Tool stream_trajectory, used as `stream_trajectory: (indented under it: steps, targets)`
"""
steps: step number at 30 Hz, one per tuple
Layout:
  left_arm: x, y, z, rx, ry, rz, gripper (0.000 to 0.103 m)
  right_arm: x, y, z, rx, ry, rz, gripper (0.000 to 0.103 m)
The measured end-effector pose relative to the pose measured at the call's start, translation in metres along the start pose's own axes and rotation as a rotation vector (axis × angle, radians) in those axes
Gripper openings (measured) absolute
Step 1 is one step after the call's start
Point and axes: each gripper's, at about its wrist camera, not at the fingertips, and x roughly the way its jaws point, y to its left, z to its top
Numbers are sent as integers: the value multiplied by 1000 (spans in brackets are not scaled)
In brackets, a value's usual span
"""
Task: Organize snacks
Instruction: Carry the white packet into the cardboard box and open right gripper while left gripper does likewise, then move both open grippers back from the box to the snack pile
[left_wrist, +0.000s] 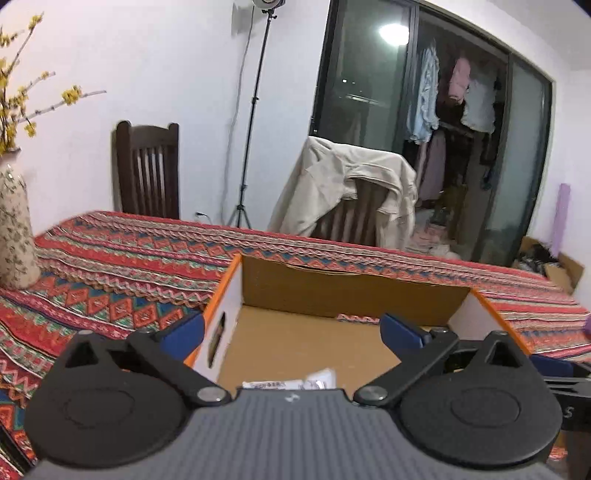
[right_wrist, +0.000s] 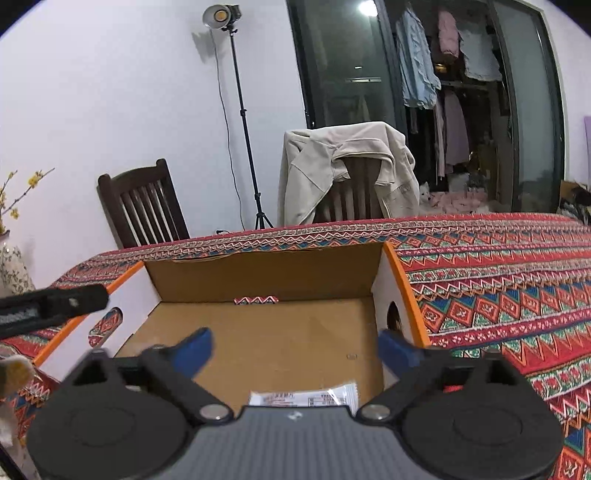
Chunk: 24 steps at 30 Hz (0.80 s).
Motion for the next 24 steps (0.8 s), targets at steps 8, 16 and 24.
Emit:
stream_trajectory:
  steps: [8, 16, 24]
  targets:
    - [-5, 0, -1, -1, -7, 5, 103, -4, 6, -5, -40, -14, -15, 103]
    - [-31, 5, 12, -32, -16, 14, 103, -34, 2, 2, -25, -84, -1, 103]
    - [-85, 10, 14, -26, -51, -20, 103, -96, 2, -7, -68, -122, 31, 103]
